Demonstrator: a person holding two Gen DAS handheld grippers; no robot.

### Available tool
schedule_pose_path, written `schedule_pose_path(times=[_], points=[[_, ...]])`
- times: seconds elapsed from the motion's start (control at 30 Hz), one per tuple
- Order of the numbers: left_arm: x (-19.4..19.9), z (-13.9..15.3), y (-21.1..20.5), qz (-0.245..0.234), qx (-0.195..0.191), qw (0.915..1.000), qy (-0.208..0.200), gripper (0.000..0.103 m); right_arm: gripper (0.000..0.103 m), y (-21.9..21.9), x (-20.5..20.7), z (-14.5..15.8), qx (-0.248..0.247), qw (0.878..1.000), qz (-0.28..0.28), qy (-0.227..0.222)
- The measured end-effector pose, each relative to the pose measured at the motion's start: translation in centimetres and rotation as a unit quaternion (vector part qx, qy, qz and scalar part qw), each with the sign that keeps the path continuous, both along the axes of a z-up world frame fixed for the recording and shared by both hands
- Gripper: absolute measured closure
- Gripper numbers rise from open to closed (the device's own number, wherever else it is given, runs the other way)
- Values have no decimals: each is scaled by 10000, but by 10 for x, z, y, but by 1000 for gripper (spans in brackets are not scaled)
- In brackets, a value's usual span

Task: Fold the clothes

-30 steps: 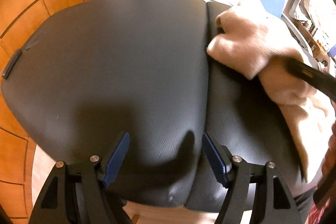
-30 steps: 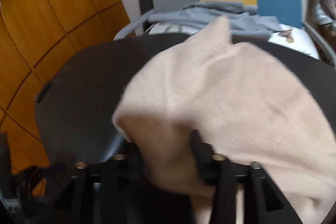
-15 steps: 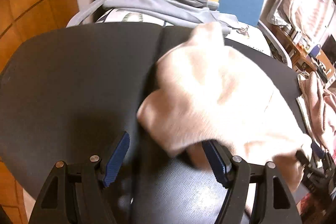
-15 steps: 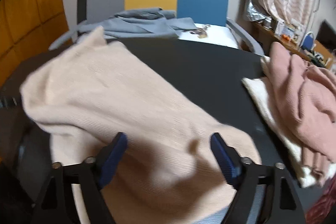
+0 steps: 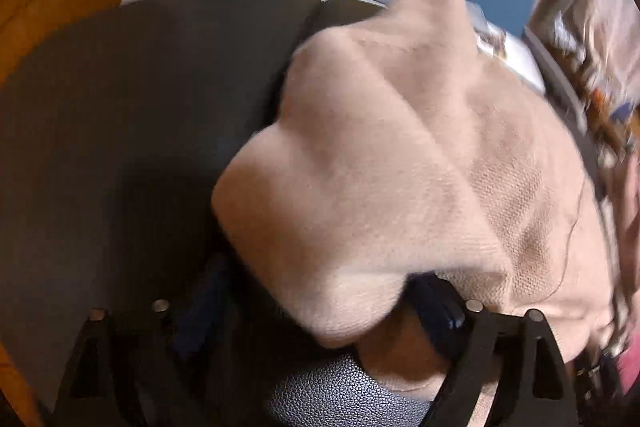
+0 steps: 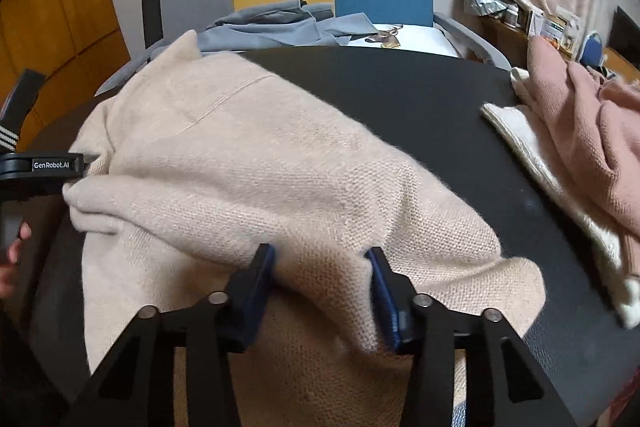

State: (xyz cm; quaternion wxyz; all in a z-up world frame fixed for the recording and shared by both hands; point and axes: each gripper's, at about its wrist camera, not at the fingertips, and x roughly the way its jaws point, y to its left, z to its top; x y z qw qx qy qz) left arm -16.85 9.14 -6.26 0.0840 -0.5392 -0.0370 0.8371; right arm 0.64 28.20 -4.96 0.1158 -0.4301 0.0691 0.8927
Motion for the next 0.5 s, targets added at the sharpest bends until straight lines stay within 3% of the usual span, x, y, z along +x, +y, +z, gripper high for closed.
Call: schedule_pose_path(times=[0.03,0.07,0.13,0.17,0.27,0.37,0.43,0.5], points=[[-1,1,4,-115,-42,9999,53,15,63,-3,1,1,16,10000,5,-14],[-3,3,9,-275,-95,9995,139,23,68,-6,2,2,33,10000,10,-29],[-4,12,21,-565,-136,9979,279,54,72,-12,4,5,65,10000,20,-57],[-5,17,28,-705,-141,9969,315,84,74,-17,4,6,49,9999,54,-70],[-11,29,38,-780,-5,9964,323,89,77,-32,6,9,-20,9999,87,-107],[-8,41,19,-623,495,9959,424,89,82,-48,9,16,-211,9995,159,-146],[45,50,-60,-518,701,9951,458,90,82,-57,11,19,-396,9988,242,-166],[46,53,-92,-362,831,9949,440,90,83,-70,11,22,-488,9979,381,-196]])
